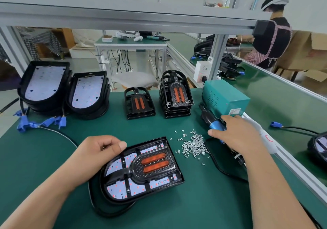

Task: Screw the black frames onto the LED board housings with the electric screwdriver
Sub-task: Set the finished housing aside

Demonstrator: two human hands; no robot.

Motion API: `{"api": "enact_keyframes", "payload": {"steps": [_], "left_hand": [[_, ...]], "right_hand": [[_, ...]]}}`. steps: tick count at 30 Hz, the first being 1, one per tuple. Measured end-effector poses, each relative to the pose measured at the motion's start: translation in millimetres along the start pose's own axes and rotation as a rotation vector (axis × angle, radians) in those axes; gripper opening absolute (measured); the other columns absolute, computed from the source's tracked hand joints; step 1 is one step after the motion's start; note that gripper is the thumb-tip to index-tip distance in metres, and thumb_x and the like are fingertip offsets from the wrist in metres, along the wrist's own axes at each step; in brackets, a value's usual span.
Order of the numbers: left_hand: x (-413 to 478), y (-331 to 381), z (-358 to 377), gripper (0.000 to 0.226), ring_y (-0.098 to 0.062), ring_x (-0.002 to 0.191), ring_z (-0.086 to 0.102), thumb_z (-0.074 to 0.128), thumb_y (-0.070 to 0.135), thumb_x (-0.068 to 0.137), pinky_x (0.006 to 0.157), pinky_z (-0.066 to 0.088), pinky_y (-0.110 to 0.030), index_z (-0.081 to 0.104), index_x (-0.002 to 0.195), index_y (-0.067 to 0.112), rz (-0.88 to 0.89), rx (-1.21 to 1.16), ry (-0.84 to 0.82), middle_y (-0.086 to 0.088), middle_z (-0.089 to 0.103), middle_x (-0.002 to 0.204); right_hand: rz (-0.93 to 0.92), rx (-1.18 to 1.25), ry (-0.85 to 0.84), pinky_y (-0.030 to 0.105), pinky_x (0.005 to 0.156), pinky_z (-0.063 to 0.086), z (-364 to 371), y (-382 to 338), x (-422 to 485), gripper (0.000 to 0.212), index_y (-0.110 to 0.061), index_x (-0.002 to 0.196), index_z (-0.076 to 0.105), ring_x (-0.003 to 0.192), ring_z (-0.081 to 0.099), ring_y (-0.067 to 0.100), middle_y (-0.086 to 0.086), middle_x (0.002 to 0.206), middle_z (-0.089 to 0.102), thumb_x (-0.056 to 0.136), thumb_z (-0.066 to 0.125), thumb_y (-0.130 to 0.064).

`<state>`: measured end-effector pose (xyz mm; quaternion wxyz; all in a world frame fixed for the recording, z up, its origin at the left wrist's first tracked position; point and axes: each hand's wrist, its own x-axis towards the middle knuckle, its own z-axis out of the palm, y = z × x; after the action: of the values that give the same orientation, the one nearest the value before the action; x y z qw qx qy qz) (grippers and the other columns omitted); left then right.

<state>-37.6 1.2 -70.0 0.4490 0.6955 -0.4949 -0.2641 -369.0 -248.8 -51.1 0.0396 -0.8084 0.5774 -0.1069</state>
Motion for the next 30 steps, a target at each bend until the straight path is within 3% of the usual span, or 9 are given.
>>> {"api": "enact_keyframes", "payload": {"steps": [2, 4, 7, 9, 12, 15, 17, 22, 30], "left_hand": [[-0.3, 1.5, -2.0, 0.043, -0.007, 0.064, 0.062, 0.074, 0.069, 0.083, 0.063, 0.051, -0.019, 0.082, 0.091, 0.027, 0.016, 0.003, 0.057, 0.002, 0.075, 0.075], [0.7, 0.8, -4.4, 0.029, -0.009, 0.050, 0.042, 0.071, 0.055, 0.089, 0.048, 0.038, -0.019, 0.081, 0.089, 0.029, 0.018, 0.018, 0.132, 0.006, 0.054, 0.056], [4.5, -2.9, -9.9, 0.016, -0.009, 0.048, 0.030, 0.072, 0.042, 0.097, 0.051, 0.029, -0.024, 0.079, 0.088, 0.030, -0.029, 0.074, 0.266, 0.004, 0.038, 0.052], [7.0, -6.1, -15.1, 0.021, -0.009, 0.049, 0.034, 0.072, 0.043, 0.097, 0.057, 0.034, -0.029, 0.076, 0.082, 0.029, -0.080, 0.152, 0.362, -0.002, 0.044, 0.054], [7.6, -12.0, -26.2, 0.032, -0.017, 0.049, 0.043, 0.068, 0.046, 0.096, 0.057, 0.038, -0.030, 0.067, 0.073, 0.025, -0.191, 0.294, 0.472, 0.006, 0.048, 0.049], [7.1, -18.8, -37.4, 0.042, -0.027, 0.058, 0.060, 0.068, 0.049, 0.094, 0.058, 0.048, -0.035, 0.064, 0.068, 0.016, -0.288, 0.419, 0.508, 0.000, 0.062, 0.054], [7.0, -21.6, -40.8, 0.048, -0.030, 0.061, 0.062, 0.069, 0.050, 0.092, 0.060, 0.051, -0.038, 0.063, 0.068, 0.010, -0.331, 0.510, 0.490, -0.007, 0.063, 0.057], [7.2, -23.9, -44.5, 0.056, -0.028, 0.053, 0.055, 0.070, 0.057, 0.087, 0.052, 0.039, -0.030, 0.044, 0.058, 0.016, -0.452, 0.665, 0.443, -0.001, 0.051, 0.050], [6.6, -29.9, -52.8, 0.054, -0.028, 0.062, 0.062, 0.066, 0.059, 0.089, 0.054, 0.041, -0.031, 0.054, 0.066, 0.011, -0.543, 0.750, 0.447, -0.005, 0.062, 0.064]], "right_hand": [[0.008, 0.000, 0.040, 0.023, 0.056, 0.020, -1.1, -1.3, -1.0, 0.057, -0.024, 0.122, 0.062, 0.100, 0.052, 0.021, -0.003, 0.108, 0.050, 0.089, 0.063, -0.071], [0.003, 0.025, 0.065, 0.021, 0.057, 0.019, -1.9, -3.4, -1.4, 0.058, -0.022, 0.126, 0.063, 0.103, 0.054, 0.023, -0.002, 0.110, 0.048, 0.091, 0.062, -0.068], [-0.009, 0.049, 0.102, 0.022, 0.057, 0.019, -2.9, -8.3, -2.0, 0.055, -0.024, 0.132, 0.062, 0.108, 0.056, 0.023, -0.003, 0.113, 0.049, 0.096, 0.057, -0.066], [-0.053, 0.129, 0.115, 0.027, 0.065, 0.029, -2.7, -12.2, -2.3, 0.056, -0.025, 0.138, 0.062, 0.110, 0.058, 0.023, -0.004, 0.116, 0.054, 0.097, 0.057, -0.063], [-0.181, 0.335, 0.135, 0.034, 0.077, 0.042, -3.1, -20.0, -4.6, 0.046, -0.028, 0.130, 0.068, 0.094, 0.059, 0.010, -0.011, 0.102, 0.059, 0.095, 0.062, -0.057], [-0.299, 0.517, 0.107, 0.020, 0.077, 0.042, -3.3, -31.5, -10.2, 0.027, -0.037, 0.118, 0.072, 0.094, 0.061, -0.003, -0.017, 0.092, 0.068, 0.096, 0.068, -0.052], [-0.356, 0.603, 0.044, 0.018, 0.075, 0.043, -1.5, -39.1, -14.6, 0.021, -0.040, 0.113, 0.074, 0.090, 0.065, -0.001, -0.022, 0.094, 0.071, 0.096, 0.070, -0.051], [-0.473, 0.666, -0.140, 0.010, 0.071, 0.047, 6.5, -56.5, -25.4, 0.016, -0.045, 0.110, 0.073, 0.069, 0.060, 0.001, -0.018, 0.088, 0.071, 0.096, 0.070, -0.053], [-0.603, 0.588, -0.314, 0.017, 0.075, 0.049, 11.9, -72.3, -35.4, 0.056, -0.049, 0.125, 0.065, 0.084, 0.067, 0.005, -0.021, 0.094, 0.070, 0.083, 0.053, -0.084]]}}
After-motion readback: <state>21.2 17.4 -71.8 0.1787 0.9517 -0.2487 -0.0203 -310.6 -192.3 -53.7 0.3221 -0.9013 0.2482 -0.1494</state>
